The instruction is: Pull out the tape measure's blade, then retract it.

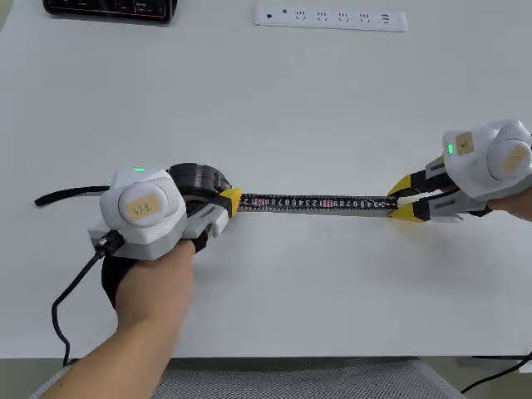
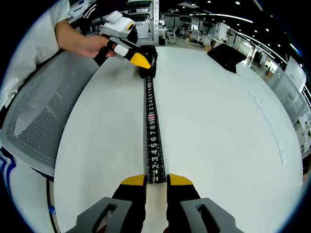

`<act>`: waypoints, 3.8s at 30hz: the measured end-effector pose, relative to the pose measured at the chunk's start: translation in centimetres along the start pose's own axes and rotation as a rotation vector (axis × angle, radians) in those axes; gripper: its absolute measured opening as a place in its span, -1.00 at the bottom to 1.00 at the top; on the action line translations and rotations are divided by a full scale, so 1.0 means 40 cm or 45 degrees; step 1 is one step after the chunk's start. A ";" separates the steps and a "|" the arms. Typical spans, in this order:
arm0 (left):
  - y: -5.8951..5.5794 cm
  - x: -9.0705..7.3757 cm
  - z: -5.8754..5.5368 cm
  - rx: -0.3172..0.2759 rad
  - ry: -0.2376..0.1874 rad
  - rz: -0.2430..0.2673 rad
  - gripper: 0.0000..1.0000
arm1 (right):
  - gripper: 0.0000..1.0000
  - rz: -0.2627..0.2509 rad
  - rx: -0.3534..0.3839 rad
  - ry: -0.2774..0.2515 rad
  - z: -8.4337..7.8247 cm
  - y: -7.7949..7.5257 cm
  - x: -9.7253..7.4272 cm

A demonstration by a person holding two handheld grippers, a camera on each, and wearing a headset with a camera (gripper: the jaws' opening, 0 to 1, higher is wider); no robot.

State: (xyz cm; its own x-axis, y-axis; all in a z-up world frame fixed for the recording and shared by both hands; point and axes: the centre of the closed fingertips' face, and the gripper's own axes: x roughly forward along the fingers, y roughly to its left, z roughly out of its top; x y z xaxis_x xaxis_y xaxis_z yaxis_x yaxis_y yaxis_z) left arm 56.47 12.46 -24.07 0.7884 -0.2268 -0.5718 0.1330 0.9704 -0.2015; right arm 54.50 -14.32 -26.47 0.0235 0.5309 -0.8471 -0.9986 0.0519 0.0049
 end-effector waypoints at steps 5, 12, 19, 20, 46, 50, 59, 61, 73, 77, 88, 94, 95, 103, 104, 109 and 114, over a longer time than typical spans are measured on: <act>0.000 0.000 -0.001 -0.010 0.003 0.003 0.27 | -0.76 -0.010 -0.019 0.007 0.001 0.001 0.000; -0.001 0.001 -0.002 -0.015 0.007 0.002 0.27 | -0.77 -0.021 -0.030 0.018 0.000 -0.002 -0.003; -0.001 0.002 -0.002 -0.010 0.019 -0.001 0.25 | -0.77 -0.024 -0.031 0.030 0.000 -0.003 -0.004; -0.001 0.001 -0.002 -0.006 0.023 -0.004 0.25 | -0.78 -0.024 -0.032 0.031 0.000 -0.003 -0.004; 0.003 0.003 -0.008 -0.015 0.050 -0.010 0.20 | -0.80 -0.019 -0.039 0.045 -0.001 -0.005 0.000; 0.002 0.003 -0.009 -0.019 0.052 -0.012 0.20 | -0.80 -0.017 -0.044 0.038 0.009 -0.005 0.006; 0.000 0.002 -0.010 -0.025 0.056 -0.018 0.20 | -0.80 -0.011 -0.053 0.025 0.026 -0.008 0.014; 0.000 0.003 -0.010 -0.027 0.058 -0.018 0.20 | -0.80 -0.009 -0.056 0.021 0.031 -0.008 0.016; 0.002 0.004 -0.008 -0.029 0.061 -0.018 0.20 | -0.80 0.002 -0.067 -0.004 0.069 -0.011 0.035; 0.003 0.004 -0.008 -0.032 0.064 -0.020 0.21 | -0.80 0.009 -0.070 -0.014 0.083 -0.012 0.046; 0.004 0.003 -0.009 -0.037 0.066 -0.025 0.21 | -0.80 0.023 -0.072 -0.039 0.114 -0.011 0.068; 0.003 0.003 -0.010 -0.039 0.068 -0.029 0.21 | -0.80 0.036 -0.063 -0.060 0.134 -0.008 0.081; 0.003 0.002 -0.010 -0.040 0.069 -0.030 0.21 | -0.80 0.039 -0.061 -0.065 0.139 -0.008 0.084; 0.003 0.002 -0.009 -0.044 0.067 -0.036 0.21 | -0.80 0.049 -0.061 -0.087 0.168 -0.006 0.101; 0.003 0.002 -0.009 -0.047 0.065 -0.037 0.21 | -0.80 0.050 -0.059 -0.090 0.172 -0.005 0.103; 0.002 0.002 -0.009 -0.048 0.066 -0.040 0.21 | -0.80 0.057 -0.064 -0.101 0.188 -0.004 0.112; 0.002 0.001 -0.008 -0.060 0.064 -0.045 0.21 | -0.80 0.057 -0.045 -0.118 0.200 -0.006 0.114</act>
State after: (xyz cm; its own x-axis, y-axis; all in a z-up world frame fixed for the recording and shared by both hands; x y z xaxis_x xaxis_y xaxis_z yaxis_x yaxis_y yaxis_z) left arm 56.30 12.51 -24.38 0.7522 -0.2662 -0.6028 0.1313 0.9570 -0.2588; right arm 55.23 -5.12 -26.08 -0.0188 0.6082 -0.7935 -0.9998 -0.0026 0.0217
